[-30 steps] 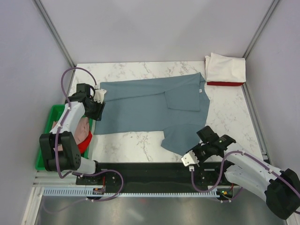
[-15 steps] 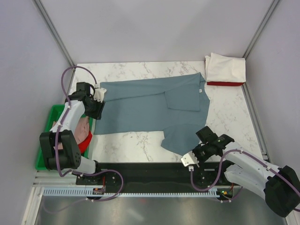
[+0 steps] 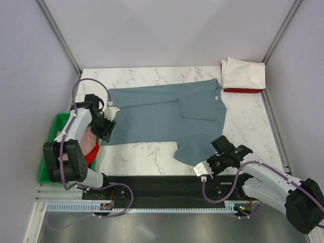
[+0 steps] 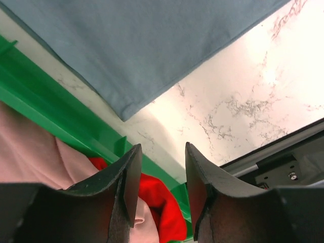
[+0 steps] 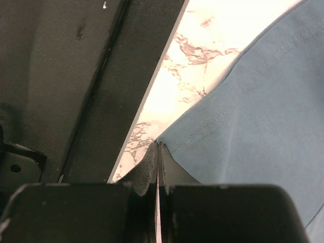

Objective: Fold and stack the t-shirts
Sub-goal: Fold the tshirt

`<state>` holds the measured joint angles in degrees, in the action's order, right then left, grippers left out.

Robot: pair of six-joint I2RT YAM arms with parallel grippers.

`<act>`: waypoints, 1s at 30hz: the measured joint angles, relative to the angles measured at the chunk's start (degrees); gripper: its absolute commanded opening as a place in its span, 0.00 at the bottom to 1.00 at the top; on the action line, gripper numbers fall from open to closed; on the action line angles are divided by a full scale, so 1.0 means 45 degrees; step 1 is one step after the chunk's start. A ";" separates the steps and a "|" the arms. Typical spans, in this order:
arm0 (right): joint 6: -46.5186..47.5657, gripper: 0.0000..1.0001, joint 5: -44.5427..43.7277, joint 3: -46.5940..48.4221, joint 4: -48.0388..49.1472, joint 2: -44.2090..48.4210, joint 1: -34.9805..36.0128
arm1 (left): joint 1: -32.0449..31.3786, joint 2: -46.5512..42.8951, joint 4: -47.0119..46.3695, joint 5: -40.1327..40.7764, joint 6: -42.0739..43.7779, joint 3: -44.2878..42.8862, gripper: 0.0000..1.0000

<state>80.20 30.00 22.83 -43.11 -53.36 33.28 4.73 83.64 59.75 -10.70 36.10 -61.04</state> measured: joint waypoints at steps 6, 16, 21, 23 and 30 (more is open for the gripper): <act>-0.0277 0.00 -0.0083 0.0015 0.0267 -0.0126 0.0000 | 0.0000 0.0865 0.0024 0.0083 0.0044 0.0078 0.48; -0.0578 0.00 -0.0112 0.0053 0.0495 -0.0272 0.0000 | -0.0685 0.1719 -0.1185 0.1749 0.0393 0.0491 0.48; -0.0670 0.00 -0.0117 0.0078 0.0529 -0.0340 0.0000 | -0.0860 0.1846 -0.1783 0.2283 0.0588 0.0889 0.48; -0.0690 0.00 -0.0121 0.0117 0.0544 -0.0413 0.0000 | -0.0889 0.1923 -0.1938 0.2370 0.0631 0.1156 0.48; -0.0797 0.00 -0.0117 0.0175 0.0622 -0.0568 0.0000 | -0.1073 0.1943 -0.2404 0.2696 0.0767 0.1889 0.49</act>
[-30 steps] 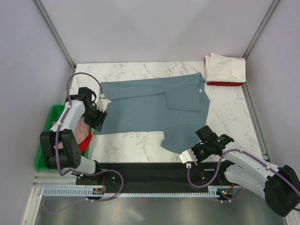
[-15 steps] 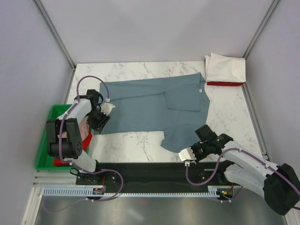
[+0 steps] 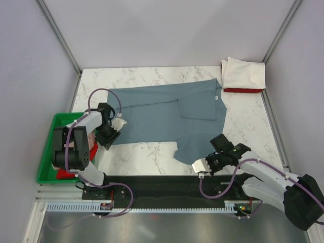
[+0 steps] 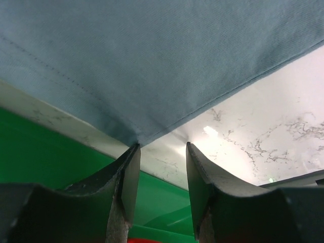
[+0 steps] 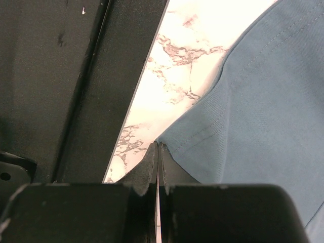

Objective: Fold and stack the t-shirts
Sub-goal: Fold the tshirt

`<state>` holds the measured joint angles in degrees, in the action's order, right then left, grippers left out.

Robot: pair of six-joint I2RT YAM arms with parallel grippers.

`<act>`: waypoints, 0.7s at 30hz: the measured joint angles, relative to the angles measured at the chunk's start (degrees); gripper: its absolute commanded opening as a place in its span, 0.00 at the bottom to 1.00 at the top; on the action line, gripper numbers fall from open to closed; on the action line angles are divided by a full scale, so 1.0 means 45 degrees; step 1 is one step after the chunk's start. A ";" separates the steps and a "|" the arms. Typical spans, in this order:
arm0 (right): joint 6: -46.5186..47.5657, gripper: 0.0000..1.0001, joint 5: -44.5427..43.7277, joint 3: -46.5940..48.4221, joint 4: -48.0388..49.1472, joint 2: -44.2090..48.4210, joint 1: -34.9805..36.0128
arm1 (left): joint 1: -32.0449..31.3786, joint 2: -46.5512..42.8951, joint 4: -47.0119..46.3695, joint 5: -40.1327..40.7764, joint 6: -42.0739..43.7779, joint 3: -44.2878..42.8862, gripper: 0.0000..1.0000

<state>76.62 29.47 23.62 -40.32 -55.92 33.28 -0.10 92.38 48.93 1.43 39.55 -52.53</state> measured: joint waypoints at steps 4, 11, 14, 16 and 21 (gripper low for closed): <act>-0.0029 0.00 0.0000 0.0049 0.0024 -0.0102 0.0000 | -0.0325 0.0151 -0.0068 0.0257 0.0000 0.0044 0.48; -0.0087 0.00 -0.0005 0.0068 0.0083 -0.0155 0.0000 | -0.1015 0.0058 -0.0131 0.0335 0.0000 -0.0165 0.47; -0.0097 0.00 -0.0010 0.0068 0.0102 -0.0155 0.0000 | -0.1239 -0.0257 -0.0151 0.0340 0.0000 -0.0350 0.47; -0.0126 0.00 -0.0015 0.0068 0.0107 -0.0160 0.0000 | -0.1321 -0.0403 -0.0170 0.0355 0.0000 -0.0486 0.45; -0.0189 0.00 -0.0068 0.0068 0.0126 -0.0155 0.0000 | -0.1341 -0.0408 -0.0238 0.0607 0.0029 -0.0529 0.44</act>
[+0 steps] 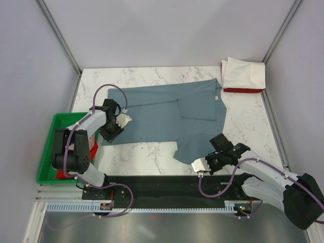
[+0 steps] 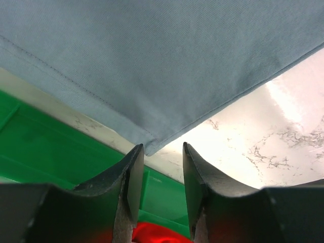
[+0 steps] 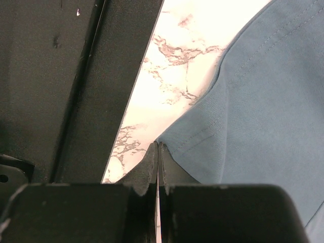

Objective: Fold and stack the t-shirts
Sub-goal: Fold the tshirt

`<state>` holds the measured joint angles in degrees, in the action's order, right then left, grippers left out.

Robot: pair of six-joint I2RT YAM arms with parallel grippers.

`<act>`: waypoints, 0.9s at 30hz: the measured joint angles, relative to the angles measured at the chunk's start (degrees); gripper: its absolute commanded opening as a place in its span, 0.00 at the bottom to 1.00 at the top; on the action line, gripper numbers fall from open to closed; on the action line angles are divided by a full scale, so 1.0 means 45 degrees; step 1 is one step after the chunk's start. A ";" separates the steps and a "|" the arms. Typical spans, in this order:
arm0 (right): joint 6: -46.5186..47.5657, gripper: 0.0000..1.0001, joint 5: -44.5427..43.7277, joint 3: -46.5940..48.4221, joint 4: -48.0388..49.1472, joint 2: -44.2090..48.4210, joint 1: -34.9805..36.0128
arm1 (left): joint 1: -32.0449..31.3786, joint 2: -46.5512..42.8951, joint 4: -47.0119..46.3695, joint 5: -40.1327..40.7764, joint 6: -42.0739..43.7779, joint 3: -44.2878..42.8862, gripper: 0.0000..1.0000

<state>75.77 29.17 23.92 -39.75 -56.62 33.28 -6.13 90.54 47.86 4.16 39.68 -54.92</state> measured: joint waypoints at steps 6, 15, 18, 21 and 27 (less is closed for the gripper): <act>-0.0044 0.00 -0.0029 0.0000 0.0024 -0.0005 0.0000 | 0.0000 0.0010 -0.0005 0.0170 0.0078 0.0000 0.44; -0.0136 0.00 -0.0078 0.0005 0.0058 -0.0005 0.0000 | 0.0000 0.0539 -0.0112 0.0398 0.0228 0.0423 0.44; -0.0185 0.00 -0.0092 0.0000 0.0073 -0.0005 0.0005 | 0.0000 0.0797 -0.0170 0.0423 0.0277 0.0505 0.41; -0.0228 0.00 -0.0126 0.0000 0.0087 0.0000 0.0005 | -0.0019 0.0874 -0.0170 0.0529 0.0301 0.0500 0.33; -0.0389 0.00 -0.0238 0.0000 0.0126 0.0063 0.0034 | -0.0087 0.1083 -0.0092 0.0753 0.0321 0.0384 0.34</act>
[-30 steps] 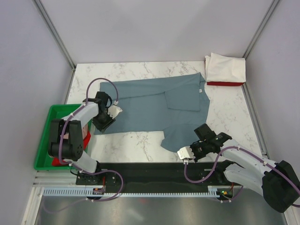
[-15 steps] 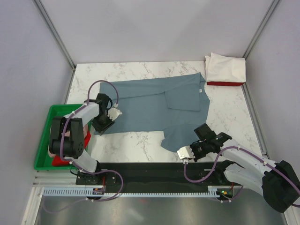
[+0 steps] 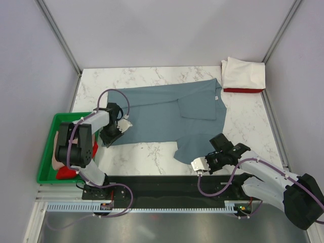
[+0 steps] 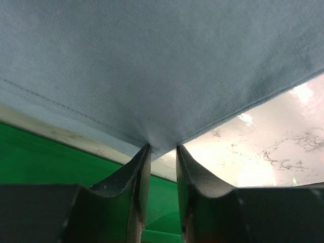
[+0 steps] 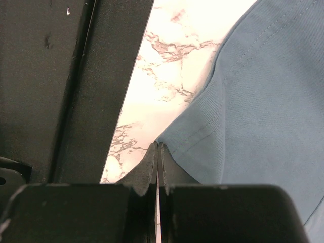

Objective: Fold and stack the t-shirts
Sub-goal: Fold the tshirt

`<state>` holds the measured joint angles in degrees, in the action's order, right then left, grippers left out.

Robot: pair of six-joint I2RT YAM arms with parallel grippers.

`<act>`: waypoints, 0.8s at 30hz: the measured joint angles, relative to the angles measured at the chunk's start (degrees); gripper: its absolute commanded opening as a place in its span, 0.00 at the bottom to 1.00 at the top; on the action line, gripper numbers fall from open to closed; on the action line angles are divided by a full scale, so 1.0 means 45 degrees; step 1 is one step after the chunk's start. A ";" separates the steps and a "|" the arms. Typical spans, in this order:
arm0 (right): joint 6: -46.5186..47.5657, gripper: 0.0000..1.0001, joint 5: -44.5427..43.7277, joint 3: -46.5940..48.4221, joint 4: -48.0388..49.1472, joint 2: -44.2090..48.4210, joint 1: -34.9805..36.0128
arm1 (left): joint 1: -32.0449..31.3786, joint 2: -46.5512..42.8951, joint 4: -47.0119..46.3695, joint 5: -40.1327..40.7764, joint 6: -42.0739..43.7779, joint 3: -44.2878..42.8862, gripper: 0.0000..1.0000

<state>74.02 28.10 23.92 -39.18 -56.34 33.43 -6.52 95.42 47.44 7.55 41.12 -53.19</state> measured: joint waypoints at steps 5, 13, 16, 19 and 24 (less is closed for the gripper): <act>-0.0233 0.00 -0.0141 0.0000 0.0049 0.0049 0.0000 | -0.0078 0.0068 -0.0053 0.0267 0.0029 -0.0049 0.38; -0.0481 0.00 -0.0369 0.0005 0.0092 0.0087 0.0000 | -0.0214 0.0253 0.0005 0.0549 0.0121 -0.0049 0.02; -0.0661 0.00 -0.0534 0.0005 0.0131 0.0146 0.0005 | -0.0228 0.0257 0.0000 0.0578 0.0121 -0.0053 0.02; -0.0962 0.00 -0.0971 0.0005 0.0121 0.0389 0.0000 | -0.0223 0.0141 -0.0010 0.0559 0.0121 -0.0034 0.02; -0.1972 0.00 -0.1734 0.0301 -0.0029 0.1316 -0.0044 | -0.0146 -0.0316 -0.0423 0.0194 0.0126 -0.0126 0.02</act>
<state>65.14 20.29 25.28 -39.31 -50.41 33.23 -7.18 94.00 45.54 8.43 41.69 -53.76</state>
